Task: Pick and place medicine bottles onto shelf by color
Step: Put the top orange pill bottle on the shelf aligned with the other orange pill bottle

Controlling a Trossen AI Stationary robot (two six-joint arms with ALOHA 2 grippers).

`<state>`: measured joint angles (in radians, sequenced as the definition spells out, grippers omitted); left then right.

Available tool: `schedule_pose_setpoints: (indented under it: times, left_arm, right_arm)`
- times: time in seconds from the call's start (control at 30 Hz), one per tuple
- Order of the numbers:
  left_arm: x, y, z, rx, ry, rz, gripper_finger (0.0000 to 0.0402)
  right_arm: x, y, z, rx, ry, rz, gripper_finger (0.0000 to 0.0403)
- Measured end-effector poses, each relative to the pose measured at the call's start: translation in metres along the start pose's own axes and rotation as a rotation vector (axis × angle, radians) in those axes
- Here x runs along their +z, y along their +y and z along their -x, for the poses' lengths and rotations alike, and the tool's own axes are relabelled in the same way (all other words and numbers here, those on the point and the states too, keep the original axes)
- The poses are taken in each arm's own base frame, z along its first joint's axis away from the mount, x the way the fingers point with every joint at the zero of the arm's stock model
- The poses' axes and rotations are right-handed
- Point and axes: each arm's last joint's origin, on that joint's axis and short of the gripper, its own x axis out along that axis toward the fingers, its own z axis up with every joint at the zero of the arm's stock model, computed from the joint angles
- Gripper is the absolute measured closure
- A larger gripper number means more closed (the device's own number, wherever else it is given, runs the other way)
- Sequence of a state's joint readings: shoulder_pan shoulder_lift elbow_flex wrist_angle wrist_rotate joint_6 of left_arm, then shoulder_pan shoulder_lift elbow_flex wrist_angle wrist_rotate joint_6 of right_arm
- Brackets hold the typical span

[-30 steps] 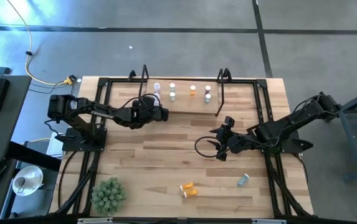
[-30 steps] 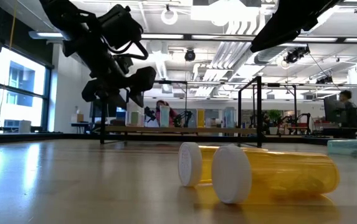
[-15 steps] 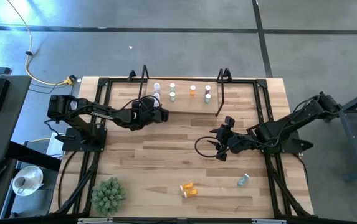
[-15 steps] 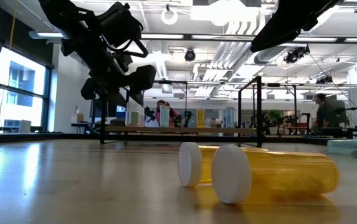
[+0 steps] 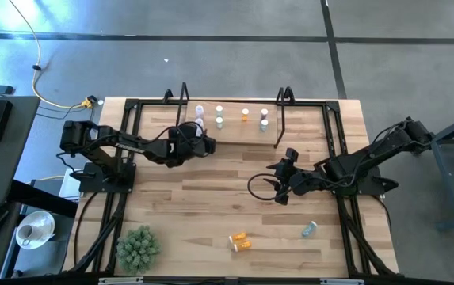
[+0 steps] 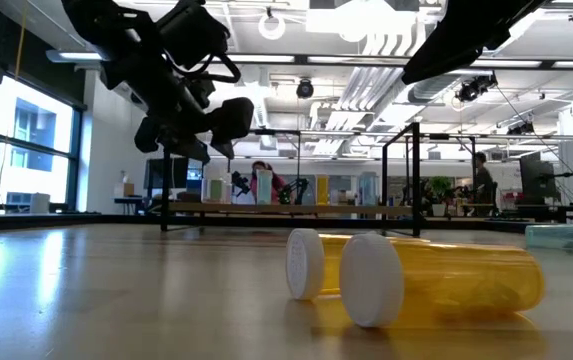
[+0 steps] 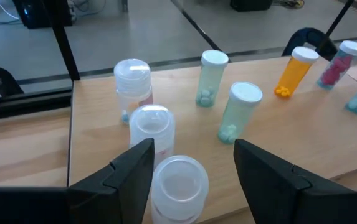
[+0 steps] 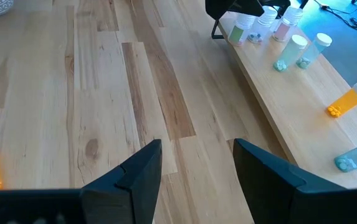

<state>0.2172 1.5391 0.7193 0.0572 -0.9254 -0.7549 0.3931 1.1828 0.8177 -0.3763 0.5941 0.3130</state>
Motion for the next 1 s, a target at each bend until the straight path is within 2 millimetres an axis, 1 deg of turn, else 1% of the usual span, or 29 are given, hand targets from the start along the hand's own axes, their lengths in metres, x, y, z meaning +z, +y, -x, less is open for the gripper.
schedule_pose_setpoints:
  times: [0.3,0.4,0.53,0.67,0.8,0.9,1.0]
  left_arm:
    - [0.001,-0.002,0.002,-0.001,-0.011,-0.026,0.0193]
    - [0.007,-0.011,0.007,-0.032,-0.023,-0.079,0.0193]
    - [0.019,-0.029,0.02,-0.083,-0.057,-0.187,0.0193]
    - [0.035,-0.045,0.044,-0.187,-0.092,-0.291,0.0193]
    - [0.045,-0.052,0.077,-0.327,-0.12,-0.37,0.0193]
    - [0.051,-0.05,0.105,-0.45,-0.131,-0.393,0.0193]
    - [0.052,-0.045,0.132,-0.563,-0.116,-0.409,0.0193]
  right_arm:
    - [0.0,0.0,0.0,0.0,0.0,0.0,0.0215]
    - [0.0,0.0,0.0,0.0,0.0,0.0,0.0215]
    - [0.0,0.0,0.0,0.0,0.0,0.0,0.0215]
    - [0.0,0.0,0.0,0.004,0.001,0.0,0.0215]
    - [0.0,0.002,0.0,0.055,0.009,-0.007,0.0215]
    - [0.003,0.004,0.0,0.105,-0.009,-0.025,0.0215]
    - [0.008,0.007,-0.001,0.156,-0.039,-0.05,0.0215]
